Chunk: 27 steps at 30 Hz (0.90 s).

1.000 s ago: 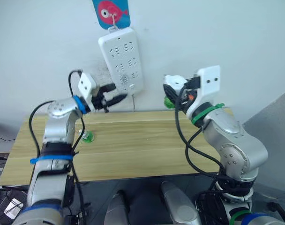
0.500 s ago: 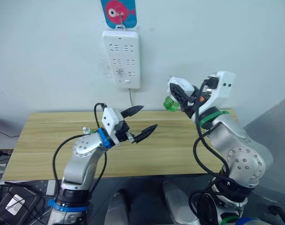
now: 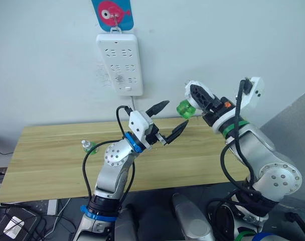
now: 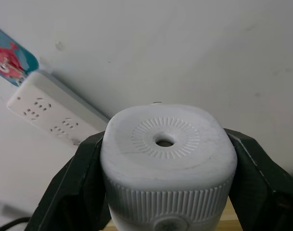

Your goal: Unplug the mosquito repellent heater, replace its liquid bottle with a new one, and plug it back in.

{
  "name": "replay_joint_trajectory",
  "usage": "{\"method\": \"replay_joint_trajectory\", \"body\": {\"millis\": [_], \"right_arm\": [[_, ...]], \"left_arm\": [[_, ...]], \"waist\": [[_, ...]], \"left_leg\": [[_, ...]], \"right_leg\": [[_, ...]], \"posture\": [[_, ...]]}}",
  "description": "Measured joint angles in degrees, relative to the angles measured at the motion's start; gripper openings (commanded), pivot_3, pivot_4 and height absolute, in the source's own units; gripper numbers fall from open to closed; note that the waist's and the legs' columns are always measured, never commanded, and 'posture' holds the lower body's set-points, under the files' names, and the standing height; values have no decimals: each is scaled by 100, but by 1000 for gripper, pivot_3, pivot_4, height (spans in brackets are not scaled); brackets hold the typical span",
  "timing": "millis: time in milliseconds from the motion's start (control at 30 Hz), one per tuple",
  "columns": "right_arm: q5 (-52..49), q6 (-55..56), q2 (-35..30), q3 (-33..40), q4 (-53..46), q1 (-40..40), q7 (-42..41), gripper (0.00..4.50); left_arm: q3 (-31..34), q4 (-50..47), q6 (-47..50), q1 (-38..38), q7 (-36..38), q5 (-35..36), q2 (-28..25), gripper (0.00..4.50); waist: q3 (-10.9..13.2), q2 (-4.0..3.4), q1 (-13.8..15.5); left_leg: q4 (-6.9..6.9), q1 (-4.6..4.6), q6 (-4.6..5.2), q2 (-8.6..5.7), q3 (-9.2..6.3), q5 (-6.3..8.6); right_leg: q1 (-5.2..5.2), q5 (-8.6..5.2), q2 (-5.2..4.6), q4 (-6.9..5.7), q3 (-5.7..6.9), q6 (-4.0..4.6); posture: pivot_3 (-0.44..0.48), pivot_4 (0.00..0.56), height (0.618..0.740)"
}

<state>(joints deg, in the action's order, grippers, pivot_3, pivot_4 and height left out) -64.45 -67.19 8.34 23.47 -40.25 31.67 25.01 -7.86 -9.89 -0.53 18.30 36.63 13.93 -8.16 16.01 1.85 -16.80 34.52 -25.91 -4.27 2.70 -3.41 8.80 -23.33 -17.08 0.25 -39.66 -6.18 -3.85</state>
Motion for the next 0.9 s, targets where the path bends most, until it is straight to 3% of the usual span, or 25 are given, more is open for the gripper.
{"method": "replay_joint_trajectory", "body": {"millis": [200, 500, 600, 767, 900], "right_arm": [[-962, 638, -18, -469, 171, -229, 719, 2954], [-1612, 1470, -683, -1029, 292, -358, 1161, 2954], [-1776, 1719, -886, -1190, 330, -398, 1221, 2954], [-1929, 2055, -1179, -1427, 380, -413, 1258, 2954], [-2034, 2260, -1390, -1590, 401, -432, 1264, 2954]], "left_arm": [[-28, 17, 1, 161, -111, 11, 65, 4500], [-16, -162, 27, 3, -99, 163, -65, 4500], [-13, -163, 56, -74, -89, 201, -154, 3872], [-24, -196, 137, -68, -40, 305, -180, 2238], [-28, -195, 138, -62, -23, 303, -168, 2178]], "waist": [[0, 0, -49], [0, 0, -54], [0, 0, -53], [0, 0, -49], [0, 0, -46]], "left_leg": [[-9, -7, 0, 0, 8, 0], [-49, -3, 0, 2, 13, 0], [-52, -3, 0, 2, 12, 0], [-50, -3, 0, 1, 19, 0], [-50, -2, 0, 1, 24, 0]], "right_leg": [[3, 1, -1, 32, -8, -2], [2, 3, -1, 61, -12, -7], [0, 3, 0, 62, -12, -7], [0, 3, -1, 64, -20, -7], [0, 3, -1, 65, -24, -8]], "posture": [[-368, 278, 740], [-356, 272, 740], [-353, 273, 740], [-353, 272, 740], [-354, 273, 740]]}}
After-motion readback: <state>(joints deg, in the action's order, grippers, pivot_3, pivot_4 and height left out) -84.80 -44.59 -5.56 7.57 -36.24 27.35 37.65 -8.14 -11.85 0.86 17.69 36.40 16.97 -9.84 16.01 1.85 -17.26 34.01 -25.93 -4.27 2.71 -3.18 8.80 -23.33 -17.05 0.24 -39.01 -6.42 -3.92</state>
